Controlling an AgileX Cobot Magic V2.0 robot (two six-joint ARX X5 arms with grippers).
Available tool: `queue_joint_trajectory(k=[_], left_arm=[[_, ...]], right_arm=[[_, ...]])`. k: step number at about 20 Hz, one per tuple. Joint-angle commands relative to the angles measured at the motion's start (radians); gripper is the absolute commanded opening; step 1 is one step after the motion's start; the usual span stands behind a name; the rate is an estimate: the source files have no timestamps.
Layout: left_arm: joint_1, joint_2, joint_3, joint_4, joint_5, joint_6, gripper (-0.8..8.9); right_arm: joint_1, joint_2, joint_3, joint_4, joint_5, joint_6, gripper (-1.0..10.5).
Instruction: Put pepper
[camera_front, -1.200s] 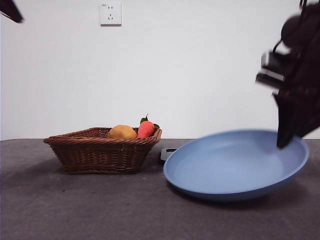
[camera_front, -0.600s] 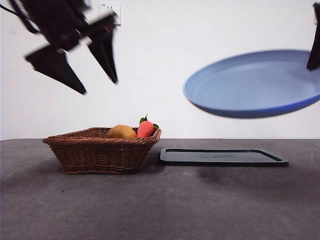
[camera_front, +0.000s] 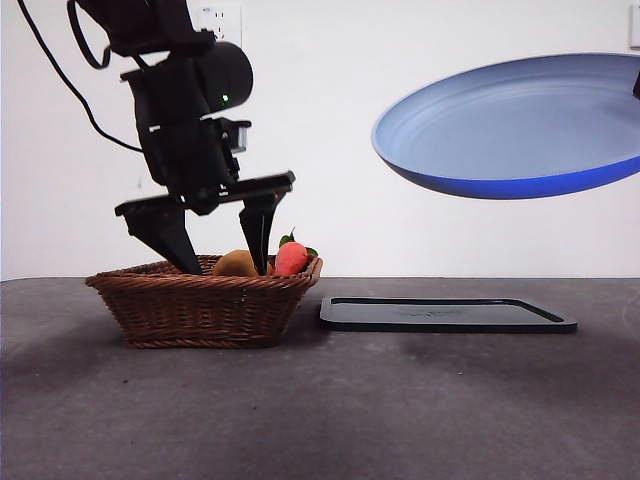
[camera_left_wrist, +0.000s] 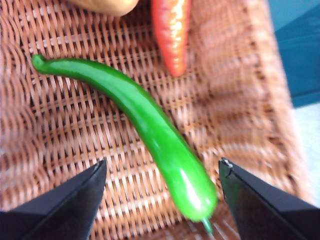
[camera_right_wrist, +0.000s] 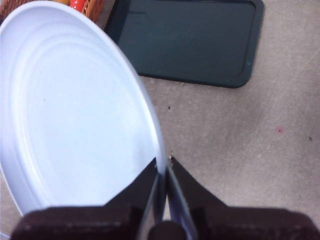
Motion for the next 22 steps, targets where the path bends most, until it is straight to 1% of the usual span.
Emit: queue_joint_trajectory(k=[1,6,11,18,22], left_arm=[[-0.011,0.038,0.021,0.019,-0.006,-0.014,3.89],[-0.018,0.071,0.021,0.052,-0.014,-0.033,3.89],[-0.019,0.076,0.021,0.058,-0.056,-0.032,3.89],[-0.038,0.08,0.021,0.065,-0.058,-0.036,3.89],[-0.043,0.113,0.021,0.047,-0.058,-0.055,3.89]], right_arm=[[0.002,0.004,0.008,0.013,-0.009,0.01,0.1],[0.002,0.004,0.008,0.013,-0.009,0.01,0.1],[0.002,0.004,0.008,0.014,-0.009,0.009,0.1],[0.002,0.004,0.008,0.016,-0.009,0.01,0.1],[0.002,0.004,0.008,0.016,-0.009,0.009,0.1]])
